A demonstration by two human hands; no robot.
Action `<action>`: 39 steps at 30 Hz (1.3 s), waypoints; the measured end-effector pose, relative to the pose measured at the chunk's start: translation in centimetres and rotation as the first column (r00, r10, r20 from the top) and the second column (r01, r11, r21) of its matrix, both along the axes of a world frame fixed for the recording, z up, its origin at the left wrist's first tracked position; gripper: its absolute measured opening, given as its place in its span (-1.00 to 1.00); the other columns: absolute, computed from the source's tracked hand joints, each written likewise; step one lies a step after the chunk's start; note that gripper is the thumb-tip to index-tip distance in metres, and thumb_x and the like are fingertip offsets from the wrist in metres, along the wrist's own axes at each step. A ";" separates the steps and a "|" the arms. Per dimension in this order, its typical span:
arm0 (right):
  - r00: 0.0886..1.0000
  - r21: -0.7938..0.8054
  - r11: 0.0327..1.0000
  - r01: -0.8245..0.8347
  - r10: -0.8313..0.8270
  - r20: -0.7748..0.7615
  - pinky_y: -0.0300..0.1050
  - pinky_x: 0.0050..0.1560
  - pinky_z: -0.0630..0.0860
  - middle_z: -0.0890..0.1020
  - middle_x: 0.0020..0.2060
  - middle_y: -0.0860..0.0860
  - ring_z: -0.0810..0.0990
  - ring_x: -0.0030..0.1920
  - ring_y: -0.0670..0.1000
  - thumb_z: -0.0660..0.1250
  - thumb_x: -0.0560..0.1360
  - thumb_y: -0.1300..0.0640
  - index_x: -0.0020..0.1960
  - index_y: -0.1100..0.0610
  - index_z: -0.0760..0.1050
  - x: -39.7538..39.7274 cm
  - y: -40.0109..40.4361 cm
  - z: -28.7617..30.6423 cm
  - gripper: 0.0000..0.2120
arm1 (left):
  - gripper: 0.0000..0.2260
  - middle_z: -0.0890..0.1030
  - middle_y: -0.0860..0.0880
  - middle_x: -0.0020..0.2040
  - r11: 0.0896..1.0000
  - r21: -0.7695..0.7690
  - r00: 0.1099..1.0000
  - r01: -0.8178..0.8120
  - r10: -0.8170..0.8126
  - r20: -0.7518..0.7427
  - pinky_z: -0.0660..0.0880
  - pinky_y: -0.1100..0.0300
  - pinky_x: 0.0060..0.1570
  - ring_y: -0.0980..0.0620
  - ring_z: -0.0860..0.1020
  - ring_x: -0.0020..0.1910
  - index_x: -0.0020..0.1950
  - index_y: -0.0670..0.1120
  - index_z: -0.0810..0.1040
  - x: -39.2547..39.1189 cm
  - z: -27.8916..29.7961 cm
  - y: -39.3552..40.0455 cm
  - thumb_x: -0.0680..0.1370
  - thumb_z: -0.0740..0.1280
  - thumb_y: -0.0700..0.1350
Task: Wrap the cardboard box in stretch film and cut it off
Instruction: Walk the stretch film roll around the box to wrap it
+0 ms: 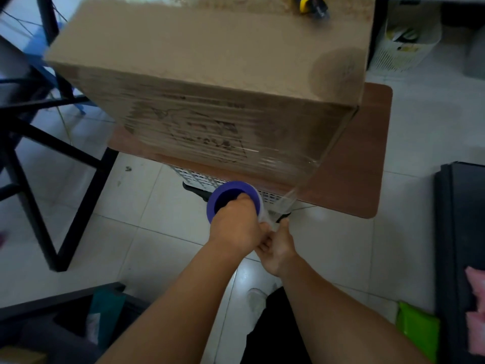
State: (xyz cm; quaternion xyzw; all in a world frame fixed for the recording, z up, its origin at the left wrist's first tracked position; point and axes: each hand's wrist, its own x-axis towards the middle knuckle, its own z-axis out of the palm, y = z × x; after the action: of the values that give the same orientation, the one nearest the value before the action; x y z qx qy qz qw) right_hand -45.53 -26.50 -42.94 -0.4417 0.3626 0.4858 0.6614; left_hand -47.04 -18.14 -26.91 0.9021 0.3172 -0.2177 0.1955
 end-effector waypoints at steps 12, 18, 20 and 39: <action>0.995 -0.028 0.999 0.044 -0.046 -0.086 -0.24 -0.24 0.39 0.49 -0.64 0.01 0.37 -0.43 -0.04 -0.12 0.60 -0.29 -0.23 0.20 0.43 -1.1 2.5 2.1 -0.35 | -0.62 0.60 -0.11 0.06 1.000 -0.013 1.000 0.008 -0.008 -0.019 0.57 0.10 -0.05 -0.07 0.59 -0.02 0.21 -0.16 0.41 -1.3 0.3 3.2 0.49 0.39 -0.02; 0.974 -0.109 0.974 0.200 -0.210 -0.087 -0.22 -0.28 0.42 0.45 -0.46 0.08 0.32 -0.47 -0.04 -0.03 0.59 -0.30 -0.08 0.22 0.48 -2.1 3.5 2.4 -0.38 | -0.68 0.60 -0.09 0.01 0.985 -0.064 0.987 0.161 -0.162 -0.014 0.53 0.15 -0.08 -0.04 0.59 -0.04 0.13 -0.16 0.48 -1.4 0.2 4.4 0.51 0.38 0.02; 0.960 -0.131 0.958 0.253 -0.266 -0.088 -0.16 -0.12 0.51 0.47 -0.33 0.12 0.38 -0.39 -0.02 -0.01 0.57 -0.33 0.02 0.17 0.51 -2.6 4.0 2.4 -0.40 | -0.70 0.61 -0.08 -0.04 0.970 -0.090 0.973 0.226 -0.230 -0.033 0.53 0.15 -0.11 -0.04 0.59 -0.08 0.08 -0.16 0.51 -1.4 0.3 4.7 0.51 0.38 0.03; 0.794 -0.139 0.793 0.594 -0.605 -0.056 -0.12 -0.35 0.35 0.43 -0.53 0.09 0.38 -0.45 0.04 -0.11 0.62 -0.27 -0.35 0.19 0.35 -4.0 5.4 2.3 -0.36 | -0.63 0.40 0.04 -0.42 0.870 -0.222 0.888 0.441 -0.459 -0.034 0.25 0.24 -0.45 0.12 0.36 -0.45 -0.35 -0.03 0.35 0.3 0.8 6.7 0.41 0.43 0.16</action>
State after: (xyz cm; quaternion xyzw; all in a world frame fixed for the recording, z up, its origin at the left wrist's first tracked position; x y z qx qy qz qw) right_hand -49.50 -21.06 -40.65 -0.3166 0.5428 0.2506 0.7364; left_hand -46.74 -11.47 -26.13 0.9154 0.0819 -0.3277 0.2190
